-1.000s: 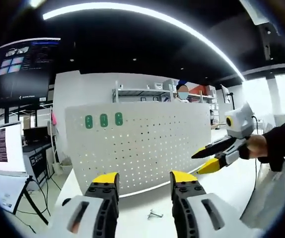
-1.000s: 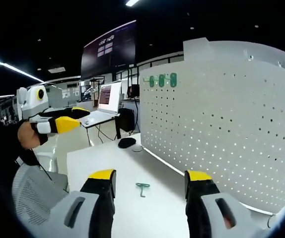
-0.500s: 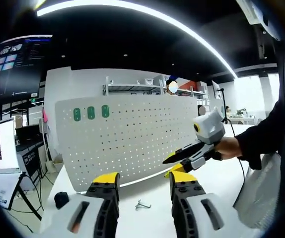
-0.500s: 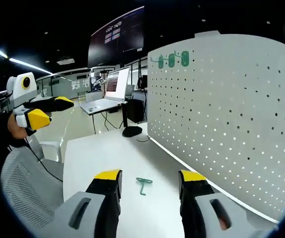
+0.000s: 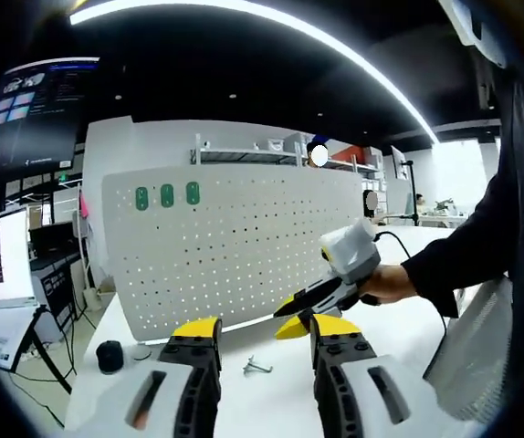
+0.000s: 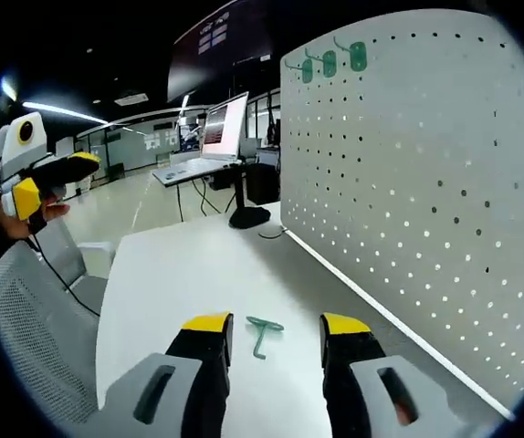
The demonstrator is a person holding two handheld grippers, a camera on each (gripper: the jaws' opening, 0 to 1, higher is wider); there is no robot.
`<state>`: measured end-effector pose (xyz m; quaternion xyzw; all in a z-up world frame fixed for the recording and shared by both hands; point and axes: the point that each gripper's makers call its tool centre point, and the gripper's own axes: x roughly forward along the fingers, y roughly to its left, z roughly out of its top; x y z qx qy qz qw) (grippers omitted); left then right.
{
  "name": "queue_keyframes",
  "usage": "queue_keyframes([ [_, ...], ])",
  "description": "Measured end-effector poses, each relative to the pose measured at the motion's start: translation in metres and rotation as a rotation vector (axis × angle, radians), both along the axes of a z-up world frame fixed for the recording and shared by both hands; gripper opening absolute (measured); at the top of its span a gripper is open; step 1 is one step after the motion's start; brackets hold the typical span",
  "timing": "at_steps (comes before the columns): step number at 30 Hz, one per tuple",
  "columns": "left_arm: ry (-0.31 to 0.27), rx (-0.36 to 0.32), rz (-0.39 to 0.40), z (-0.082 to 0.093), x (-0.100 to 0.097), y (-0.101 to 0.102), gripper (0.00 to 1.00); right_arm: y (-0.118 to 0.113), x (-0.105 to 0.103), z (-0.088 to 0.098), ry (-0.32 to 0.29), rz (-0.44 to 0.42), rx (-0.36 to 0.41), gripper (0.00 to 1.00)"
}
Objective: Insert the hook assembly into the mounting plate slot until the hook locks in place.
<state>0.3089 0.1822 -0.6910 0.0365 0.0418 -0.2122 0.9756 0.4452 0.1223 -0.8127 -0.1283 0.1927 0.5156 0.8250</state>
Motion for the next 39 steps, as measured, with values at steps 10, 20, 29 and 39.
queue_keyframes([
  [10,0.006,-0.003,0.015,-0.005,0.001,0.003,0.38,0.011,0.011,-0.027,0.016,0.036,-0.059,0.26],
  [20,0.020,0.002,0.003,-0.013,0.003,0.003,0.37,0.025,0.016,-0.048,0.027,0.076,-0.091,0.20],
  [29,0.035,0.006,0.000,-0.025,0.004,0.018,0.35,0.031,0.021,-0.061,0.036,0.093,-0.108,0.15],
  [39,0.044,0.014,0.002,-0.031,0.005,0.022,0.33,0.035,0.015,-0.067,0.020,0.149,-0.122,0.09],
])
